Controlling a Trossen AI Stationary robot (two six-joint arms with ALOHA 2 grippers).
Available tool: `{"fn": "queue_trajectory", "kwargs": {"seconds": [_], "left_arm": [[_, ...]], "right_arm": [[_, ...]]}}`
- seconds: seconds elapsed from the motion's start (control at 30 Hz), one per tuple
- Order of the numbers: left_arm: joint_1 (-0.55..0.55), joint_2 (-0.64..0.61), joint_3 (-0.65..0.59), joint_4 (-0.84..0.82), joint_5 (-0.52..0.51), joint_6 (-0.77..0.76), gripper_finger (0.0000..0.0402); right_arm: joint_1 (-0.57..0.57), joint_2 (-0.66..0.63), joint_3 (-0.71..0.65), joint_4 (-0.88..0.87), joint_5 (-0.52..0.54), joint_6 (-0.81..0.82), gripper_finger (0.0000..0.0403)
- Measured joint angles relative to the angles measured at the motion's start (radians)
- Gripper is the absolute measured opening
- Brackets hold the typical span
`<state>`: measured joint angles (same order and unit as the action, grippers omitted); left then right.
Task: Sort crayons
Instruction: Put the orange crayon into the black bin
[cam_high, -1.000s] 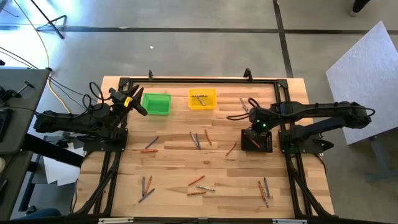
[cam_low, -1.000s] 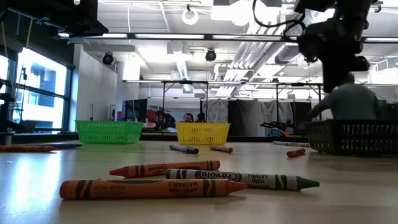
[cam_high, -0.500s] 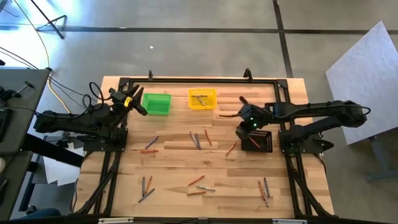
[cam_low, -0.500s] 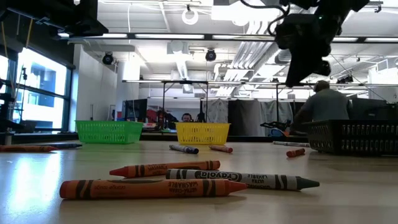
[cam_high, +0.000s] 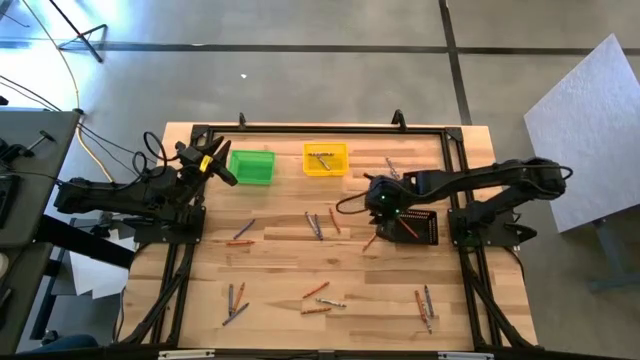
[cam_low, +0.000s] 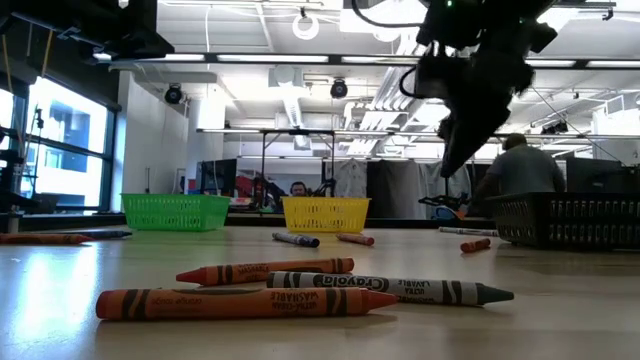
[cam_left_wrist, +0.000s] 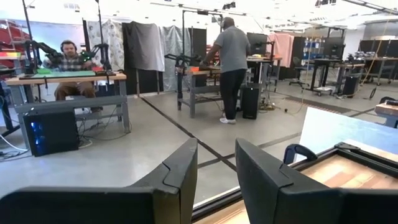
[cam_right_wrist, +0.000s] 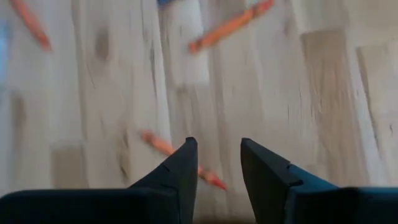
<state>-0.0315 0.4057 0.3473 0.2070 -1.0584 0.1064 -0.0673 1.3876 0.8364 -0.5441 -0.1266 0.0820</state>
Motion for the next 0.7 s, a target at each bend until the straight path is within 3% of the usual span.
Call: {"fn": "queue_trajectory", "kwargs": {"seconds": [0.33, 0.7], "left_arm": [[0.000, 0.000, 0.000, 0.000, 0.000, -0.001, 0.0099], [0.000, 0.000, 0.000, -0.001, 0.000, -0.001, 0.0099]], "right_arm": [[0.050, 0.071, 0.000, -0.065, -0.004, -0.400, 0.0117], [0.136, 0.178, 0.000, 0.028, 0.013, -0.466, 0.0118]]}}
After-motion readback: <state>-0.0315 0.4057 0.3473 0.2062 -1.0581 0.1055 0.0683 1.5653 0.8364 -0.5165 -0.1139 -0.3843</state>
